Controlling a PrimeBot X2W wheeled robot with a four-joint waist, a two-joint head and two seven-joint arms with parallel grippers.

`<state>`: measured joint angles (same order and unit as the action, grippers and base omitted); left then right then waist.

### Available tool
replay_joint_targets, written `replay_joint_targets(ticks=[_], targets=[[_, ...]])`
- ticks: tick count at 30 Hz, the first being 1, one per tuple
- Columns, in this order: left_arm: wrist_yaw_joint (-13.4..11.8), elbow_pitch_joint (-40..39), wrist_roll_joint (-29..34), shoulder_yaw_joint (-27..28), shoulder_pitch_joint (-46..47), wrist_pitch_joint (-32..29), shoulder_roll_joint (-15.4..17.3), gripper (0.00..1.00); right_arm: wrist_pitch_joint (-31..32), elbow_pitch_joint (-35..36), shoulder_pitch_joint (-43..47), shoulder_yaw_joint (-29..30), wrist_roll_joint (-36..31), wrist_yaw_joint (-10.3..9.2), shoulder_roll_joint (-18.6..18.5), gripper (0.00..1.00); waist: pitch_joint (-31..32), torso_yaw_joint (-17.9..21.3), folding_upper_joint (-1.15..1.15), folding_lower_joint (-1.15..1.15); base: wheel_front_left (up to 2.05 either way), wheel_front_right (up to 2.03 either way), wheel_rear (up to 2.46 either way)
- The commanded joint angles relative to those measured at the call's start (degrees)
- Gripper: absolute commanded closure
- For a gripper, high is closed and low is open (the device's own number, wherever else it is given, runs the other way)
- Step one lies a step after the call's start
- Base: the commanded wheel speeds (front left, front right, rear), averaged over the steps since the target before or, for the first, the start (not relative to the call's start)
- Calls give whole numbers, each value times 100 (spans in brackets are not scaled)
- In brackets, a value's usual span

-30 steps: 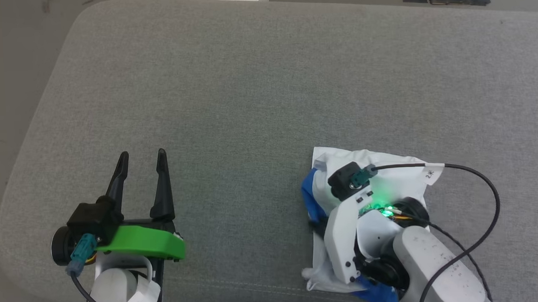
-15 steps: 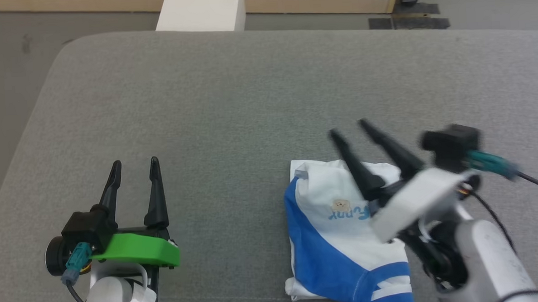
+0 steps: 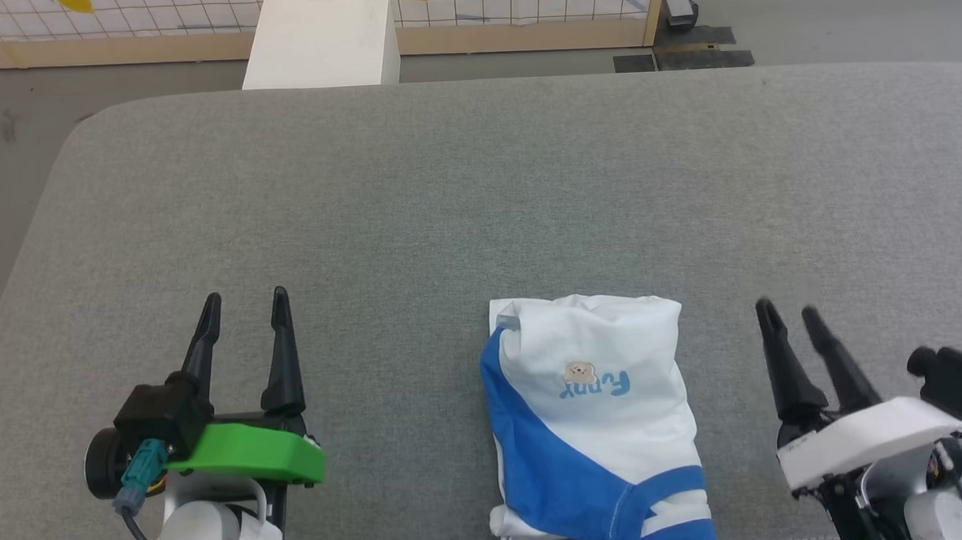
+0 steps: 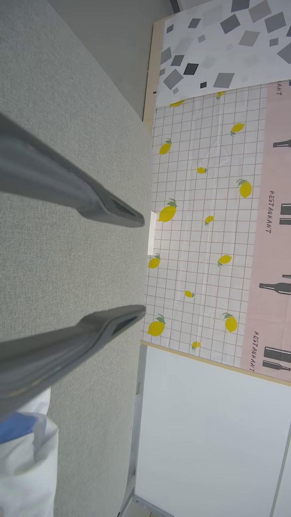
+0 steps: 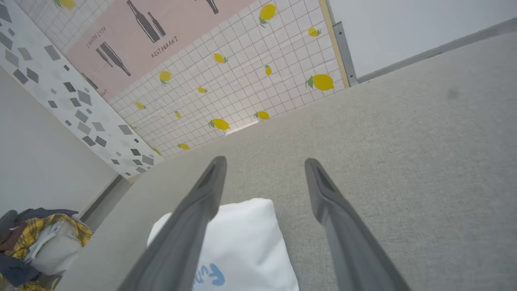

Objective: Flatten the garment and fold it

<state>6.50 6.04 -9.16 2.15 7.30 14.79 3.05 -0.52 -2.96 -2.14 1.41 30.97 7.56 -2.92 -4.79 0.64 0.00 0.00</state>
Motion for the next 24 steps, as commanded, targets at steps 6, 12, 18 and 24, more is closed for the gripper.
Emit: replay_joint_targets(ticks=[6,12,18,24], targets=[[4,10,-31,-72,-67,21,-17,0,836,-855,11,64,1603,-8,4,0,-40,-37,0,0,0,0,0],[8,38,-43,-102,-36,21,-17,0,1887,-1748,-293,98,2219,-8,4,0,-103,-141,0,0,0,0,0],[11,35,-48,-94,-12,21,-17,0,2562,-2363,-733,7,2063,-8,4,0,-195,-218,0,0,0,0,0],[8,15,-72,-129,77,21,-17,0,3026,-2940,-1318,-114,1652,-8,4,0,-341,-292,0,0,0,0,0]])
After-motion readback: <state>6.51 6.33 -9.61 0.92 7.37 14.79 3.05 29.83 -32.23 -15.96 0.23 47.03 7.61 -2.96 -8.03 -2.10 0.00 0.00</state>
